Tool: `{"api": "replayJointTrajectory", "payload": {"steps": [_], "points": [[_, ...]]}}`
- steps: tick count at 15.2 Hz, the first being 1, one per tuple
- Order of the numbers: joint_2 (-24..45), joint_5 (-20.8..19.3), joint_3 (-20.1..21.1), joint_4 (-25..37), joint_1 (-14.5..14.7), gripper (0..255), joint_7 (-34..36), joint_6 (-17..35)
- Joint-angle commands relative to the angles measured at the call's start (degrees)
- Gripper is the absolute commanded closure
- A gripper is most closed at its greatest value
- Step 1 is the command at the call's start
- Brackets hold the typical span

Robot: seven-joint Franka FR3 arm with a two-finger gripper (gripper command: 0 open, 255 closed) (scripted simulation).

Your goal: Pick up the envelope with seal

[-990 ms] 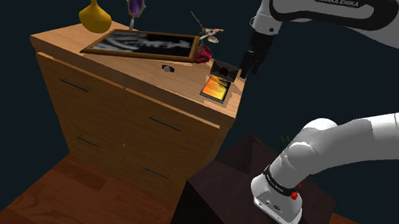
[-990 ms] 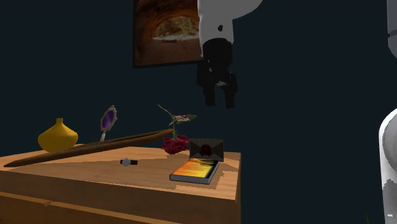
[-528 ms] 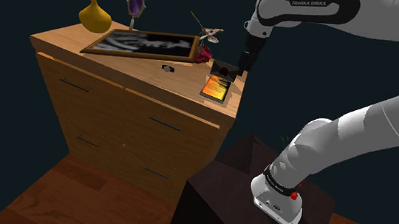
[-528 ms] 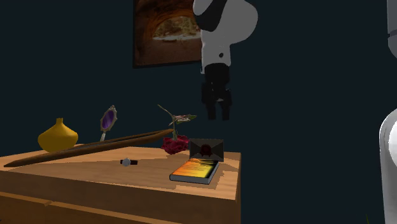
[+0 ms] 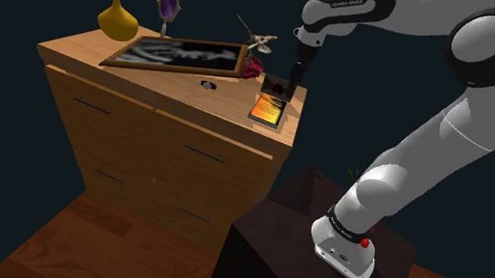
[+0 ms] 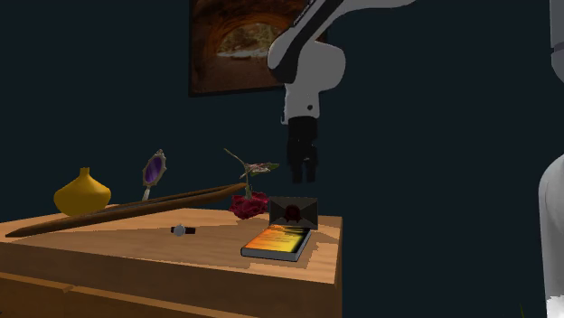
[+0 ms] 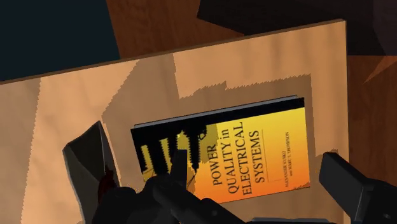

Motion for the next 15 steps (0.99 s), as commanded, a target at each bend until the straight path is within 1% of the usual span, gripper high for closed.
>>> {"api": "replayJointTrajectory", "payload": {"steps": [1, 4, 7, 12, 13, 15], "points": [[4.3, 1.4, -1.3, 3.5, -0.2, 0, -4.0, 0.9], [11.2, 4.3, -2.7, 9.3, -0.8, 0, -9.7, 1.9], [18.4, 7.7, -3.3, 15.9, -2.2, 0, -15.2, 2.0], [30.8, 12.9, -2.6, 29.4, -5.9, 0, -23.0, 0.4], [32.4, 13.5, -2.3, 31.3, -6.5, 0, -23.7, 0.0], [32.7, 13.7, -2.2, 30.3, -6.5, 0, -23.9, 1.4]]}}
